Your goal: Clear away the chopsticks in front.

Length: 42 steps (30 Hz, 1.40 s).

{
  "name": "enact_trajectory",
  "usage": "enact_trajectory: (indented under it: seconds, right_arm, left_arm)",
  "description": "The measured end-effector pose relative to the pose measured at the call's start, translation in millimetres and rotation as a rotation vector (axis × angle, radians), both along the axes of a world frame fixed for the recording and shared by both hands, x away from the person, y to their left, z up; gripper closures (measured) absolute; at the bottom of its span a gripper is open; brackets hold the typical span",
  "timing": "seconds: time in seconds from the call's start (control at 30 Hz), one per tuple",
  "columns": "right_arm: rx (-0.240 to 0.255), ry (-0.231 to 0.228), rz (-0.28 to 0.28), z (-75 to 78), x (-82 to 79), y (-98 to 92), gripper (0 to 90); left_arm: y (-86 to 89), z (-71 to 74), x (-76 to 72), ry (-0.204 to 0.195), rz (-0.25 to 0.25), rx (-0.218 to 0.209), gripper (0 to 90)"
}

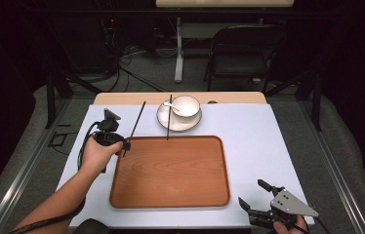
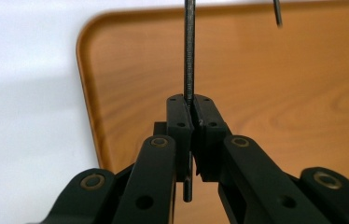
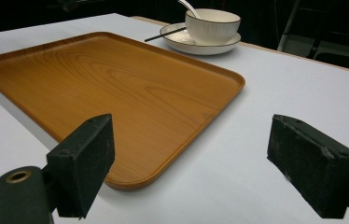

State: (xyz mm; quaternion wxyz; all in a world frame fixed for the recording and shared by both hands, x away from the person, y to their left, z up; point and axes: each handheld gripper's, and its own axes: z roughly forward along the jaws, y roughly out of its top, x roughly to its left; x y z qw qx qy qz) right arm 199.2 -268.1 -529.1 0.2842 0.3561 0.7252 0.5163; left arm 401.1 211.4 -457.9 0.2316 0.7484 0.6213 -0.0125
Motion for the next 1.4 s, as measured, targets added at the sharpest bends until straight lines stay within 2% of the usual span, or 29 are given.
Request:
enact_trajectory:
  seconds: [0.1,0.3,0.4,0.57,0.87,1.17,1.4]
  right_arm:
    - [-0.001,-0.002,-0.001,0.1,-0.2,0.1,14.4]
    - [-0.003,-0.003,-0.004,0.1,-0.4,0.4,14.4]
    - [-0.003,-0.002,-0.005,0.1,-0.3,0.4,14.4]
    - [-0.003,-0.001,-0.006,0.1,-0.2,0.4,14.4]
    - [0.003,-0.002,-0.010,0.1,-0.5,0.2,14.4]
    - [0.007,0.001,-0.012,0.1,-0.3,-0.3,14.4]
    - [0.008,-0.001,-0.012,0.1,-0.5,-0.4,14.4]
  left_arm:
    - [0.4,-2.4,-18.1,-0.003,-0.026,-0.002,86.4]
    - [2.1,-13.7,-47.5,0.004,-0.055,-0.043,86.4]
    - [3.8,-21.2,-58.2,0.011,-0.054,-0.064,86.4]
    - [6.5,-33.0,-70.3,0.035,-0.052,-0.069,86.4]
    - [5.9,-48.1,-77.5,0.085,-0.045,-0.064,86.3]
    - [-4.2,-54.1,-78.4,0.095,-0.075,-0.020,86.2]
    - [-6.8,-60.4,-75.8,0.109,-0.067,-0.019,86.1]
